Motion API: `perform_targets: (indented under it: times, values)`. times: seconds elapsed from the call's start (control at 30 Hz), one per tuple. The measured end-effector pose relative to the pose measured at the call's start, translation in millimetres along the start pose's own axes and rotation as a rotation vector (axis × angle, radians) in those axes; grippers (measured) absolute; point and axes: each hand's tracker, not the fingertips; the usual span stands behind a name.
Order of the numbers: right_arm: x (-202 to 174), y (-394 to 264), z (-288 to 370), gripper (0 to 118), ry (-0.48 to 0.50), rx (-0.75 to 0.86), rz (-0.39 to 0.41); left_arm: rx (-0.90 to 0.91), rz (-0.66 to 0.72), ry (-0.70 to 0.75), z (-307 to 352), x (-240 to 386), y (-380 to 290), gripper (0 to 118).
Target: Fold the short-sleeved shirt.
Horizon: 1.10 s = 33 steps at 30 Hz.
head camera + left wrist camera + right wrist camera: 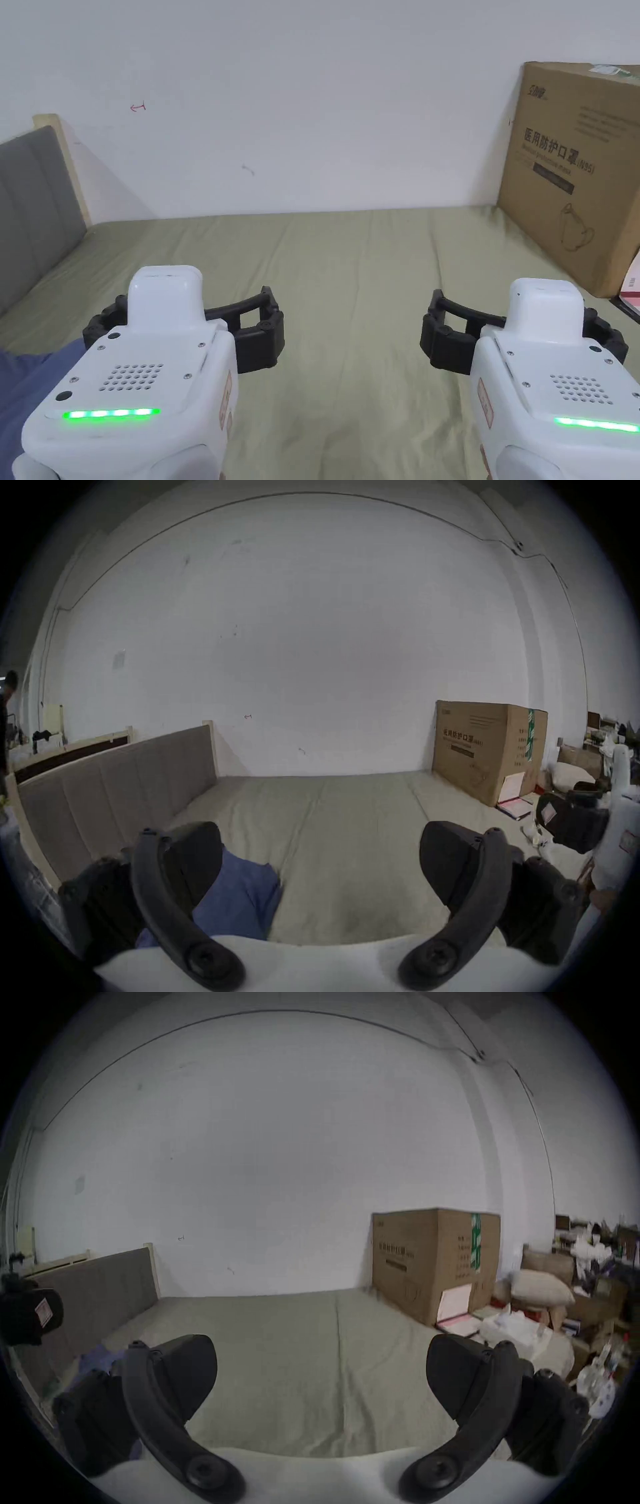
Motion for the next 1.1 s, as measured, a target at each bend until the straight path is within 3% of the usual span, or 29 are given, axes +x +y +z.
perform_targets:
  times: [0.03, 0.07, 0.1, 0.13, 0.17, 0.23, 0.27, 0.33, 0.53, 0.63, 0.8, 0.93, 1.1]
  values:
    - [-1, 1, 2, 118, 0.006, 0.006, 0.009, 0.0, 0.004, -0.002, 1, -1, -1, 105]
    - [-1, 0, 0, 118, 0.014, 0.008, 0.018, 0.007, 0.009, -0.007, 2, -2, -2, 89]
    - [-2, 0, 0, 118, 0.02, 0.005, 0.026, 0.02, 0.01, 0.003, 3, -1, -3, 62]
    - [-2, 1, 1, 111, 0.031, 0.001, 0.033, 0.02, -0.005, 0.029, 2, 1, -4, 24]
    - [-3, 0, 2, 90, 0.037, 0.005, 0.033, 0.017, -0.018, 0.042, 2, 1, -5, 4]
    - [-6, 0, -1, 0, -0.007, 0.012, 0.046, 0.032, -0.024, 0.022, 5, 0, -8, 3]
    - [-4, -2, -3, 0, -0.097, 0.025, 0.062, 0.029, -0.016, 0.009, 5, 1, -7, 2]
    - [-2, 2, 0, 0, 0.008, -0.005, 0.02, 0.027, -0.003, -0.008, 6, 2, -6, 0]
    - [2, 4, -4, 0, 0.017, -0.015, -0.004, 0.02, -0.03, -0.022, 3, 1, -3, 0]
    - [-5, 8, -6, 0, 0.097, -0.015, -0.038, 0.02, -0.017, 0.002, 6, -9, 0, 0]
    - [-52, 12, -12, 0, 0.264, -0.008, 0.014, 0.02, -0.001, 0.171, 28, -57, 6, 0]
    - [-98, 13, -17, 0, 0.465, -0.048, -0.042, 0.017, 0.021, 0.344, 57, -101, 6, 0]
    - [-151, 8, -14, 0, 0.609, -0.066, 0.029, -0.008, 0.041, 0.472, 83, -137, 1, 0]
